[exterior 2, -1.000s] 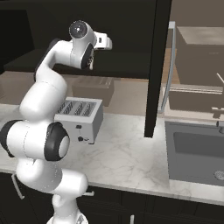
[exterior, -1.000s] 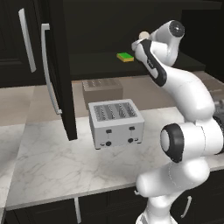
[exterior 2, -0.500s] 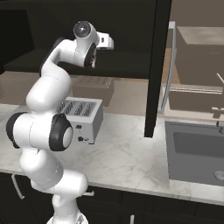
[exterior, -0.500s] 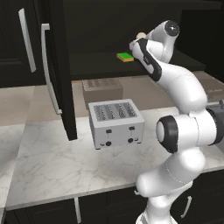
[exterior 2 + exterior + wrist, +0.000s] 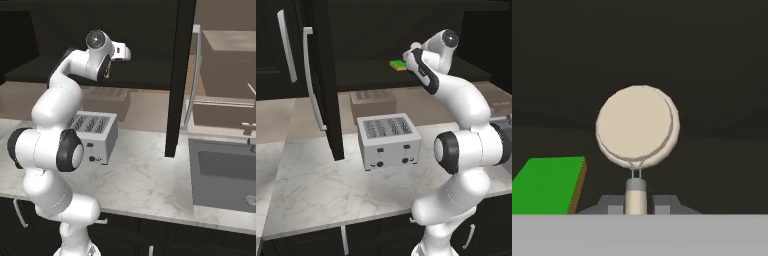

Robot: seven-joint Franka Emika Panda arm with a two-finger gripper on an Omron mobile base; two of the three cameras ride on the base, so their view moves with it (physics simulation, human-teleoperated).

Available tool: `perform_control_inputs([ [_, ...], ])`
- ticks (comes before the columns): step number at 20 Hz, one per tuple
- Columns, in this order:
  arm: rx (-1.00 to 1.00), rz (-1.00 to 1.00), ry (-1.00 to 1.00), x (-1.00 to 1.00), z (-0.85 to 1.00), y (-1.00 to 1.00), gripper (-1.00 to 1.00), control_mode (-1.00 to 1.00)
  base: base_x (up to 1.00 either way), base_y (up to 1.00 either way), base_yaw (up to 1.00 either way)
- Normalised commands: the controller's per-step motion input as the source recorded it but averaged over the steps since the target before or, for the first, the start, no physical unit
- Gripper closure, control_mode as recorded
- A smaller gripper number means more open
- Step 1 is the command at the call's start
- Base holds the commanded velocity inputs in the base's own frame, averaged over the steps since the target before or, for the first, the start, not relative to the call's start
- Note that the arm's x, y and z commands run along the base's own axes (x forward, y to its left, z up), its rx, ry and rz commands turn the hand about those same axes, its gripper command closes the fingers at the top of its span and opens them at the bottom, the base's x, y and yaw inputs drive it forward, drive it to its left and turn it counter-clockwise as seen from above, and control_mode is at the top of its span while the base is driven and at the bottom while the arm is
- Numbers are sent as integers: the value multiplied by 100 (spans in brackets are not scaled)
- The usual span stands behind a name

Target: Pick up the dish brush and sponge from the sink, and place them back in the cabinet, and close the cabinet doors.

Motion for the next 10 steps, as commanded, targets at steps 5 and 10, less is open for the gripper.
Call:
perform_control_inputs([
  [5, 0, 0, -2, 13, -31, 0, 100, -100, 0, 0, 0],
  [10, 0, 0, 0, 7, -28, 0, 100, -100, 0, 0, 0],
])
